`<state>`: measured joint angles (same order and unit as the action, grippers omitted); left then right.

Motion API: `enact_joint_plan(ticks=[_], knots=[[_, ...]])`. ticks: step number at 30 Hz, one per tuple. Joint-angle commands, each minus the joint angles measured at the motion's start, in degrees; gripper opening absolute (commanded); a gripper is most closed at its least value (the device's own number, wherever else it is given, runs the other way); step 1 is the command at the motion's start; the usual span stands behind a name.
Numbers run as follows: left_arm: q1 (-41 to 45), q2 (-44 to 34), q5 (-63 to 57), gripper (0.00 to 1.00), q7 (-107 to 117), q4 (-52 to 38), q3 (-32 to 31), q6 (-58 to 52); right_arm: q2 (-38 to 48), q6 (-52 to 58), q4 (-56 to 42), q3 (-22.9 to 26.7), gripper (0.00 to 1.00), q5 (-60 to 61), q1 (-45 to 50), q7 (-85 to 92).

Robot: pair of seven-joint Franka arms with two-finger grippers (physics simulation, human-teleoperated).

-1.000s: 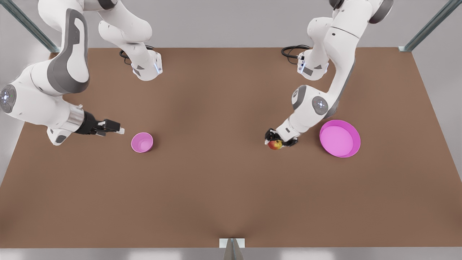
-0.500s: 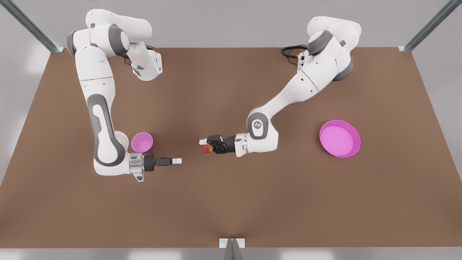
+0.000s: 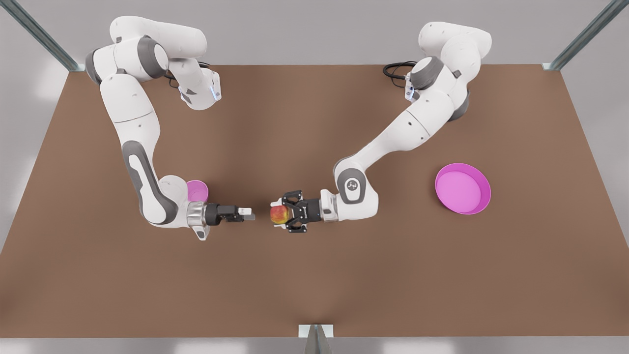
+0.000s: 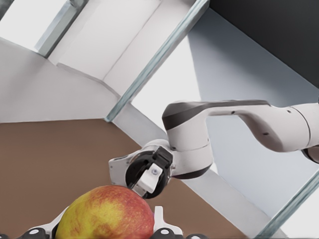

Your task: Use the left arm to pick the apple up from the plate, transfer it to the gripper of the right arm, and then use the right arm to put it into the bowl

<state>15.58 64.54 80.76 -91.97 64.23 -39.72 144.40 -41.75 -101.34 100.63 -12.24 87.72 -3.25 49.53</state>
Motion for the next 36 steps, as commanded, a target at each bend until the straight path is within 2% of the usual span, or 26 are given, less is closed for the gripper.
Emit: enact_joint_plan(ticks=[1, 9, 21, 36], knots=[[1.03, 1.02, 0.1, 0.7, -36.0, -1.73, 0.0, -0.35, 0.0, 0.62, -0.08, -0.07, 1.0, 1.05, 0.09, 24.74], [2.26, 3.22, 0.19, 0.7, -35.91, -4.55, 0.0, -0.08, -0.27, -0.61, -0.43, -2.17, 1.0, 3.86, 0.79, 25.44], [2.26, 3.66, 0.19, 0.7, -35.91, -4.55, 0.0, -0.08, -0.79, -5.88, -0.52, -2.26, 1.0, 7.56, 5.54, 27.02], [2.26, 3.93, 0.19, 0.7, -35.91, -4.55, 0.09, -0.09, -4.31, -5.97, -5.26, -2.26, 1.0, 9.75, 6.24, 24.92]])
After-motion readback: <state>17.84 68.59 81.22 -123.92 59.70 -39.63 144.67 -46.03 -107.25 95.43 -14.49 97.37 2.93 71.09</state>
